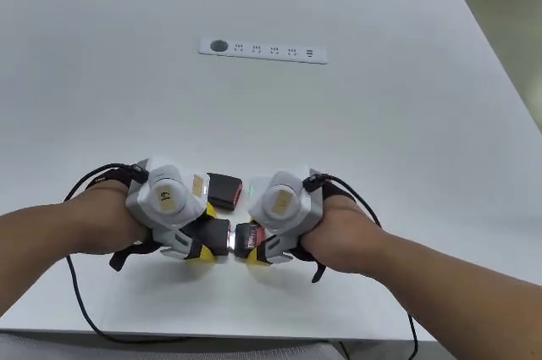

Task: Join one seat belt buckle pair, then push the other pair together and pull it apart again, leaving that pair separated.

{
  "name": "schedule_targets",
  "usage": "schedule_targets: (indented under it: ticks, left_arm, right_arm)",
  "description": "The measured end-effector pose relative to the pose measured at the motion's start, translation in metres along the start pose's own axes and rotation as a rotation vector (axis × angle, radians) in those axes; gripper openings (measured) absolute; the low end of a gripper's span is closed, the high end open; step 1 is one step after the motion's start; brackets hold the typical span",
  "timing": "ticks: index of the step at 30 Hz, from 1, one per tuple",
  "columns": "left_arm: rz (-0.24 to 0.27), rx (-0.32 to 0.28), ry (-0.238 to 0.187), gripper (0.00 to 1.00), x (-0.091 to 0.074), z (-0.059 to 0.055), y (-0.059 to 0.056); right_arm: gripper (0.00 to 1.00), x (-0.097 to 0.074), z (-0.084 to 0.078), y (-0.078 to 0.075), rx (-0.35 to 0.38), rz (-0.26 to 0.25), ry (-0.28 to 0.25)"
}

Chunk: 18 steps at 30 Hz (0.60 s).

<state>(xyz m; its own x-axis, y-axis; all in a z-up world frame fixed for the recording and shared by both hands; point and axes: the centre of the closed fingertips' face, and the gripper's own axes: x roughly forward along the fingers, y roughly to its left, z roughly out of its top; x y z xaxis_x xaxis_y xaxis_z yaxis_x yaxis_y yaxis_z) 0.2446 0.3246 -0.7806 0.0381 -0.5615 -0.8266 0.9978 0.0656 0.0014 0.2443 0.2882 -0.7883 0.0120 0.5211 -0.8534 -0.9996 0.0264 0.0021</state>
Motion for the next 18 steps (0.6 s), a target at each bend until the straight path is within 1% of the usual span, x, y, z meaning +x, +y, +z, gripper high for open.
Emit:
schedule_targets:
  ticks: [2,3,6,9,10,13,14,18]
  left_arm:
    - [-0.001,0.004,0.004,0.35,0.0005,0.0001,0.0000]
    - [-0.001,0.004,0.005,0.35,0.0007,0.0001,0.0001]
    - [-0.001,0.000,0.003,0.35,0.0006,0.0008,-0.0003]
    - [0.002,0.002,-0.008,0.35,0.0004,0.0008,-0.0004]
    - [0.004,-0.001,-0.011,0.35,0.0001,0.0011,-0.0009]
    - [0.010,-0.004,-0.017,0.35,-0.0002,0.0019,-0.0013]
    - [0.011,0.005,-0.018,0.35,-0.0005,0.0024,-0.0016]
    - [0.016,0.006,-0.023,0.35,-0.0008,0.0022,-0.0013]
  right_arm:
    - [0.30,-0.0006,0.0018,0.0018,-0.006,0.004,0.002]
    - [0.30,-0.0019,0.0021,0.0016,0.002,-0.008,0.003]
    - [0.31,-0.0059,0.0042,0.0035,-0.004,-0.012,0.004]
    - [0.31,-0.0052,0.0023,0.0047,-0.017,0.004,0.011]
    - [0.31,-0.0048,0.0010,0.0022,-0.017,0.001,0.013]
    - [0.31,-0.0070,0.0003,0.0047,-0.010,-0.011,-0.005]
    - [0.31,-0.0072,0.0001,0.0054,0.000,-0.012,-0.007]
    - [0.30,-0.0063,0.0000,0.0044,0.002,-0.013,-0.011]
